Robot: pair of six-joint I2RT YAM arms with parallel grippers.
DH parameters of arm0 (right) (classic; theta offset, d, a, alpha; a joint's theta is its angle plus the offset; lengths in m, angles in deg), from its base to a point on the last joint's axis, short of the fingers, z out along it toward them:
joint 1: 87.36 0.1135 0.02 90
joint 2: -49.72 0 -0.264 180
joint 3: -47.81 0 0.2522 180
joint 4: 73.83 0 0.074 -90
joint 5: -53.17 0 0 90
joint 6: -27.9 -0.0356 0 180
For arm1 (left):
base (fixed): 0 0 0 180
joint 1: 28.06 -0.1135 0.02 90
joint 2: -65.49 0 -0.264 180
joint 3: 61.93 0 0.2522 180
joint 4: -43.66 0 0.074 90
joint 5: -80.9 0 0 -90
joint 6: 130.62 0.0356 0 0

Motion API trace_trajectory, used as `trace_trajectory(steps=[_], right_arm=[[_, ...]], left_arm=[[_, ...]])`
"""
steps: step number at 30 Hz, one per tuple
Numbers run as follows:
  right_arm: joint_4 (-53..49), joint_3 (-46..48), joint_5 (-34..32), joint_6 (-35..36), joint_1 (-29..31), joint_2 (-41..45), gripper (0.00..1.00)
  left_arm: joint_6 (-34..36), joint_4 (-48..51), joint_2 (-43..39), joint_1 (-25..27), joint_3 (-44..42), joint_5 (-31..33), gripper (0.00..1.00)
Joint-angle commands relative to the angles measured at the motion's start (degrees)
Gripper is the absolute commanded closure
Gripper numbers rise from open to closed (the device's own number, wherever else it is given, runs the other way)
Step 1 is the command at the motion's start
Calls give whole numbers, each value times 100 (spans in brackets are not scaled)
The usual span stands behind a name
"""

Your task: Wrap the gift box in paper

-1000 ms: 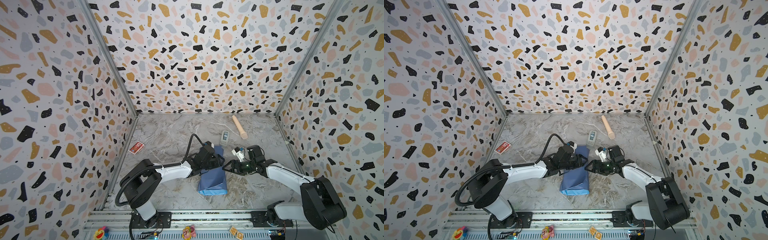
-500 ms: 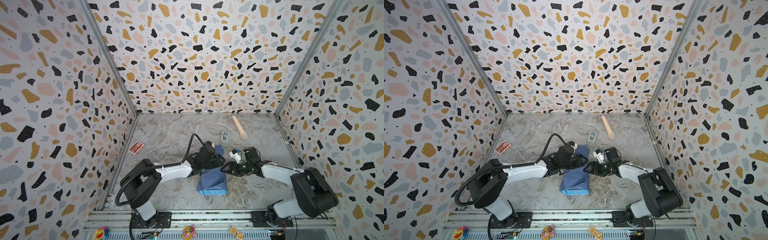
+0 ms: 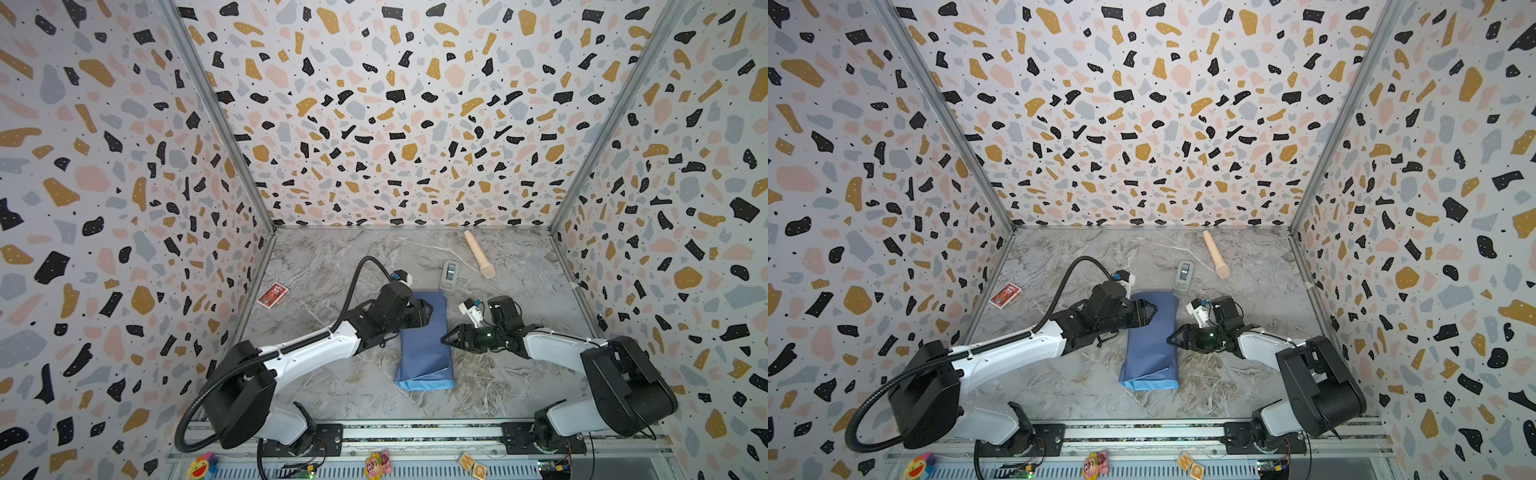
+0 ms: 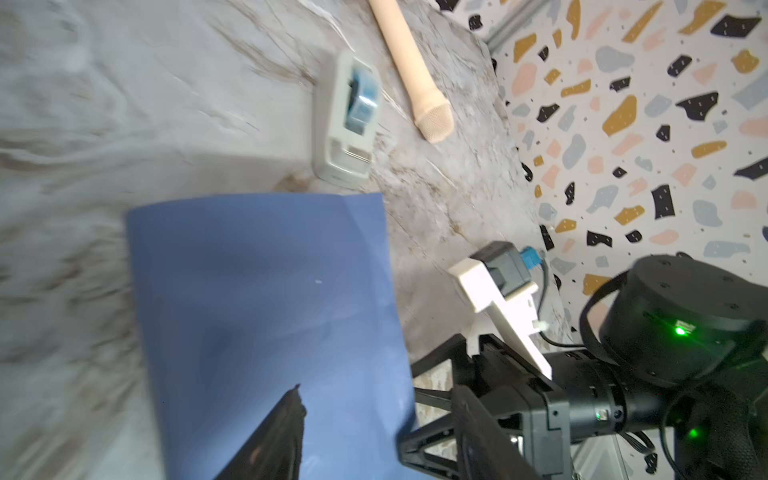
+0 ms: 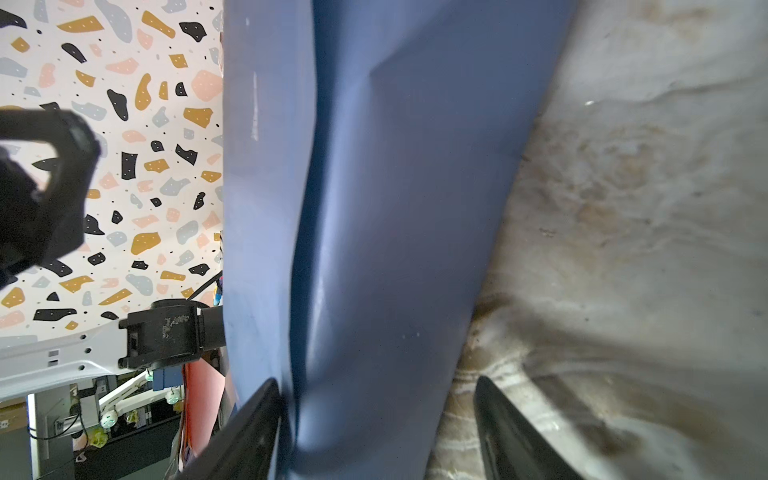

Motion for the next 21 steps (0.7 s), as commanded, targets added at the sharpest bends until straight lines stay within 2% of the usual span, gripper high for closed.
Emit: trace_trajectory(steps=[1, 4, 9, 21], right_arm=[[-670, 190, -559, 134, -21, -157, 28], [-671, 172, -568, 125, -20, -140, 28], [-727, 129, -596, 151, -20, -119, 28], [-1080, -261, -665, 279, -38, -78, 28]], left_arm=[[507, 253, -87, -398, -453, -302, 29], [888, 477, 69, -518, -349, -592, 22], [1481, 950, 642, -518, -39, -881, 17], [1818, 1196, 1066, -545, -177, -820, 13]])
